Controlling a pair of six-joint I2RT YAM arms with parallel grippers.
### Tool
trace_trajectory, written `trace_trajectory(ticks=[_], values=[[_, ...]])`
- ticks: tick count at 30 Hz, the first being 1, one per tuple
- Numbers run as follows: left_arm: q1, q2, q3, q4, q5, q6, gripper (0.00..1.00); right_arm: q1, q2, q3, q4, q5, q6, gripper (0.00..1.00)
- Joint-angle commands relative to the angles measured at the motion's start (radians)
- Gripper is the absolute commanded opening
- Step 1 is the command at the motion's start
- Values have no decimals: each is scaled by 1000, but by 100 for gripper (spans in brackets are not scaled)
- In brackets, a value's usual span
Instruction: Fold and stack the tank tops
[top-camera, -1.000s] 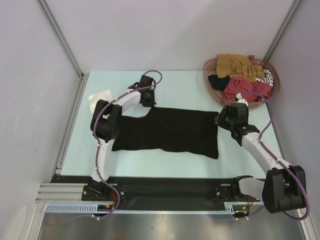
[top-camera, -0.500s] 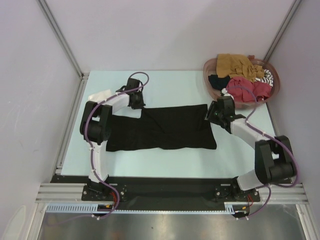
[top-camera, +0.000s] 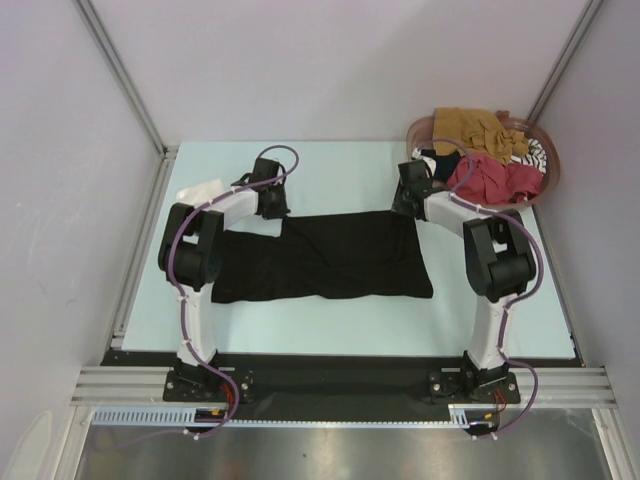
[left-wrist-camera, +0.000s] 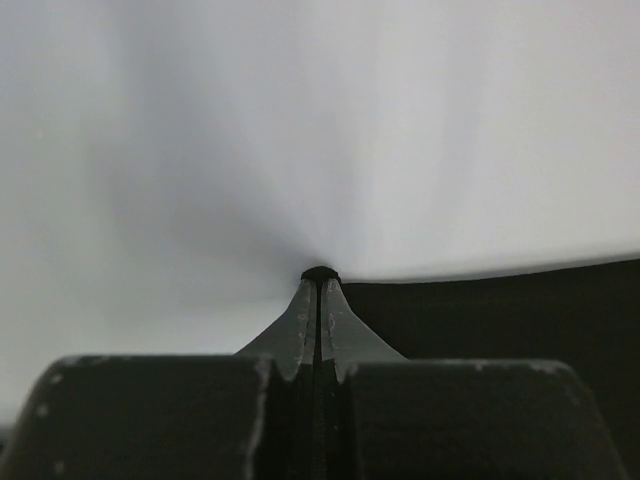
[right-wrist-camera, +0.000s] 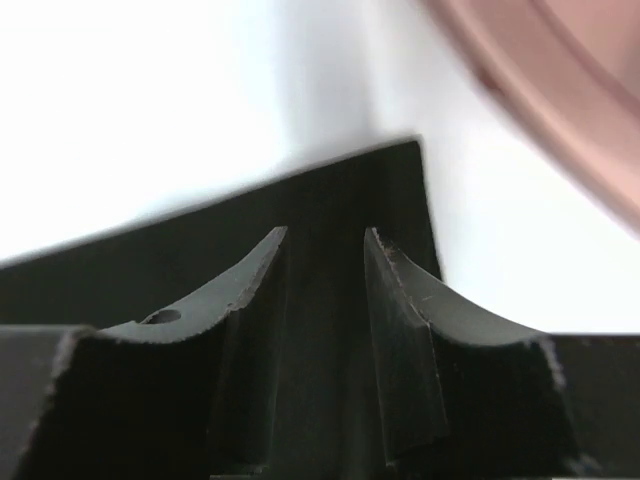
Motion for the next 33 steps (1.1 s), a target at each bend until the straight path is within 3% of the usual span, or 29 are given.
trace_trajectory(ticks=[1, 16, 33], values=[[8, -40, -40, -59, -48, 46, 0, -4, 73, 114, -97, 109, -39, 40], [8, -61, -54, -87, -101, 47, 0, -1, 191, 209, -131, 253, -84, 44], [30, -118, -94, -113, -153, 32, 0, 29, 316, 427, -206, 207, -118, 41]])
